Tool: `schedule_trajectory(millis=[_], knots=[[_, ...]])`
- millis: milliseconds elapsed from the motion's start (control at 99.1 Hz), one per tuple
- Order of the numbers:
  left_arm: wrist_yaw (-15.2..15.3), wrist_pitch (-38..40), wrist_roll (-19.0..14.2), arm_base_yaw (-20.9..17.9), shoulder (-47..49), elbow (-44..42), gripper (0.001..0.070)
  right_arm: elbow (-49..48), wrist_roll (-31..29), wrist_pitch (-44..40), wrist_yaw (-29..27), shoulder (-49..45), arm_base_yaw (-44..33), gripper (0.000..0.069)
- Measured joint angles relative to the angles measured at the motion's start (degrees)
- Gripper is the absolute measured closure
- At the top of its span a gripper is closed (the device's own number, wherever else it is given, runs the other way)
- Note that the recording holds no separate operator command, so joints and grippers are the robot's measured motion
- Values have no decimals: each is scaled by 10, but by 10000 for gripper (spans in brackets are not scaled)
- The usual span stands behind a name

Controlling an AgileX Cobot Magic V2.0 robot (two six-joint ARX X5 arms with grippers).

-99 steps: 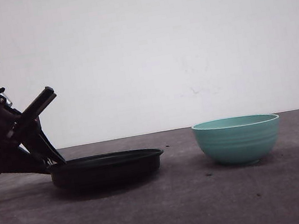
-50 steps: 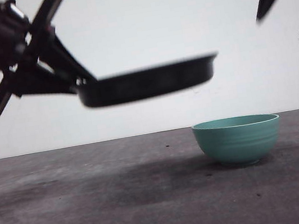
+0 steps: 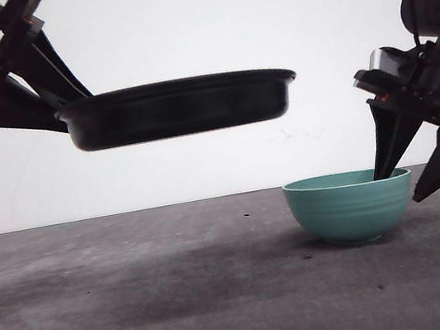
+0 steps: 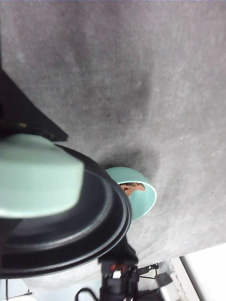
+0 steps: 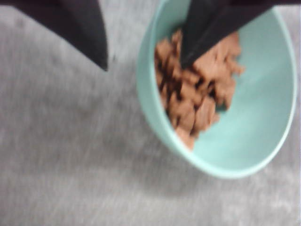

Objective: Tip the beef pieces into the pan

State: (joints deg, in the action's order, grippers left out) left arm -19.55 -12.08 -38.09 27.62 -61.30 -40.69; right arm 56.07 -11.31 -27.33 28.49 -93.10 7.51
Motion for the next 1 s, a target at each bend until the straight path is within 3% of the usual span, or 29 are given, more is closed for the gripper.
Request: schedule_trajectory(millis=[91, 192, 262, 474, 686, 857, 999], knots=[[-2, -4, 7, 0, 3, 0, 661, 0, -11, 23, 0, -2, 0, 484], [-1, -17, 12, 0, 3, 0, 661, 0, -16, 37, 0, -2, 0, 626], [2, -25, 16, 0, 3, 0, 661, 0, -16, 37, -2, -2, 0, 664], [32, -50, 29, 0, 3, 0, 661, -3, -18, 67, 57, 20, 0, 679], [32, -59, 39, 0, 3, 0, 661, -3, -40, 146, 62, 166, 16, 679], [32, -58, 33, 7, 3, -2, 661, -1, -40, 140, 24, 272, 95, 679], [32, -61, 24, 7, 3, -22, 661, -1, -37, 119, -87, 312, 188, 680]])
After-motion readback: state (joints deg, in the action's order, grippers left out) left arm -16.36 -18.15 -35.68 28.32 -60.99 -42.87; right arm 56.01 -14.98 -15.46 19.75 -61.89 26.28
